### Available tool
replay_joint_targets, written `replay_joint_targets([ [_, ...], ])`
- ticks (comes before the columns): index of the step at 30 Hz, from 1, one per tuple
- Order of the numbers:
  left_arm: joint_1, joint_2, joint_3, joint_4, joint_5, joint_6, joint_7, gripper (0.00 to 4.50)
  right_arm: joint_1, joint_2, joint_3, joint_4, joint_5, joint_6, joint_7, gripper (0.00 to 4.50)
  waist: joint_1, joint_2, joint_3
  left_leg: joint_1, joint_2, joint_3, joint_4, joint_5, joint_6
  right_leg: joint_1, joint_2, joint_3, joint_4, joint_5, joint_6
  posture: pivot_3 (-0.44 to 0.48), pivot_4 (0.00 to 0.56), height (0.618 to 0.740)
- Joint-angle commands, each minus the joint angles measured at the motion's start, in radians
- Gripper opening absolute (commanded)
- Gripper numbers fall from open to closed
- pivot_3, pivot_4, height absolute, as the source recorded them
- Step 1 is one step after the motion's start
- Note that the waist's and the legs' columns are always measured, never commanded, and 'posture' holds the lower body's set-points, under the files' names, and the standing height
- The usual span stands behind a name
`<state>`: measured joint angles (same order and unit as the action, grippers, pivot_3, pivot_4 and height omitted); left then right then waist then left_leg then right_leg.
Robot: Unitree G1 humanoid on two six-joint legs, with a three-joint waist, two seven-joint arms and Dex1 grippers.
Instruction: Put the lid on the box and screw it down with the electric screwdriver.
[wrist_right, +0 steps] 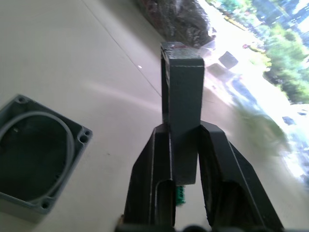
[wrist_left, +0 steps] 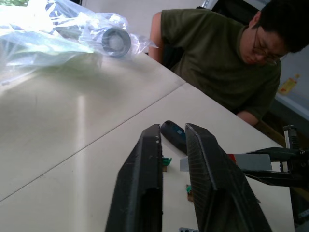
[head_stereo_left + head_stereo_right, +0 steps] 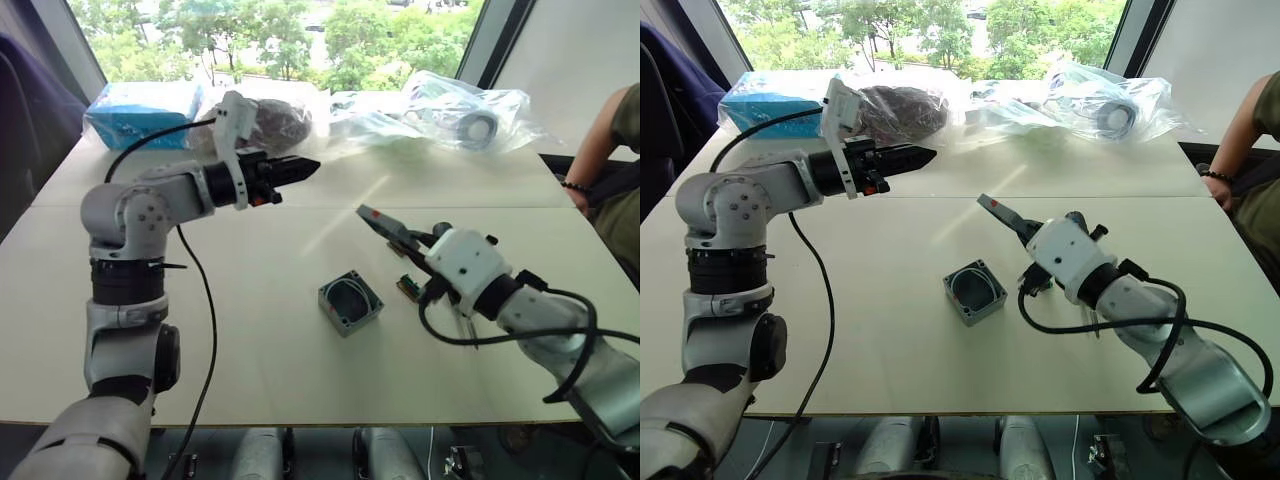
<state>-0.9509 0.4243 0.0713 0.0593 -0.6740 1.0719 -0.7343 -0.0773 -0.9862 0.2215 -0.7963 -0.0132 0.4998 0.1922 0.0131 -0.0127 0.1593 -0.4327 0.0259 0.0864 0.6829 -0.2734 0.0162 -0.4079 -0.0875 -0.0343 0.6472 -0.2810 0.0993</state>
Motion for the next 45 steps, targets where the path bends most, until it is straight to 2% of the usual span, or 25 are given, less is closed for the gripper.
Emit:
replay_joint_targets([
  [1, -0.044, -0.01, -0.095, 0.037, 0.051, -0.083, -0.078, 0.05, 0.058, -0.033, 0.12, -0.01, -0.342, -0.138, -0.03, 0.16, 0.001, 0.0, 0.0, 0.0, 0.0, 0.0, 0.0, 0.0, 0.0, 0.0, 0.0, 0.0, 0.0, 0.0, 0.0, 0.0, 0.15, 0.74],
  [6, -0.06, -0.006, -0.209, 0.086, 0.109, -0.155, -0.195, 0.05, 0.122, 0.021, 0.182, 0.028, -0.591, -0.218, -0.025, 0.16, -0.001, 0.0, 0.0, 0.0, 0.0, 0.0, 0.0, 0.001, -0.001, 0.0, 0.0, 0.0, 0.0, -0.001, 0.001, 0.0, 0.15, 0.74],
  [9, -0.033, 0.019, -0.32, 0.08, 0.187, -0.245, -0.284, 0.05, 0.152, 0.077, 0.206, 0.042, -0.703, -0.249, -0.008, 0.16, -0.001, 0.0, 0.0, 0.0, 0.0, 0.0, 0.0, 0.001, -0.002, 0.0, 0.0, 0.0, 0.0, -0.001, 0.001, 0.0, 0.15, 0.74],
  [17, -0.001, 0.039, -0.437, 0.105, 0.305, -0.365, -0.397, 0.05, 0.17, 0.21, 0.202, 0.102, -0.83, -0.339, 0.044, 0.16, 0.0, 0.0, 0.0, 0.0, 0.0, 0.0, 0.0, 0.001, -0.002, 0.001, 0.0, -0.001, 0.0, -0.001, 0.001, 0.0, 0.15, 0.74],
  [25, 0.038, 0.035, -0.466, 0.069, 0.352, -0.386, -0.434, 0.05, 0.197, 0.291, 0.168, 0.106, -0.904, -0.395, 0.079, 0.16, 0.0, 0.0, 0.0, 0.0, 0.0, -0.001, 0.001, 0.001, -0.002, 0.001, 0.0, -0.001, 0.0, -0.001, 0.001, 0.0, 0.15, 0.74],
  [37, 0.048, 0.009, -0.455, 0.055, 0.368, -0.375, -0.433, 0.05, 0.255, 0.366, 0.112, 0.069, -0.997, -0.484, 0.098, 0.16, 0.0, 0.0, 0.0, 0.0, 0.0, -0.001, 0.001, 0.001, -0.002, 0.001, 0.0, -0.001, 0.001, -0.001, 0.001, 0.0, 0.15, 0.74],
  [45, 0.072, 0.02, -0.487, 0.023, 0.398, -0.388, -0.45, 0.05, 0.281, 0.396, 0.087, 0.095, -1.01, -0.527, 0.128, 0.16, 0.0, 0.0, 0.0, 0.001, 0.0, -0.001, 0.001, 0.001, -0.002, 0.002, 0.0, -0.001, 0.001, -0.001, 0.001, 0.0, 0.15, 0.74],
])
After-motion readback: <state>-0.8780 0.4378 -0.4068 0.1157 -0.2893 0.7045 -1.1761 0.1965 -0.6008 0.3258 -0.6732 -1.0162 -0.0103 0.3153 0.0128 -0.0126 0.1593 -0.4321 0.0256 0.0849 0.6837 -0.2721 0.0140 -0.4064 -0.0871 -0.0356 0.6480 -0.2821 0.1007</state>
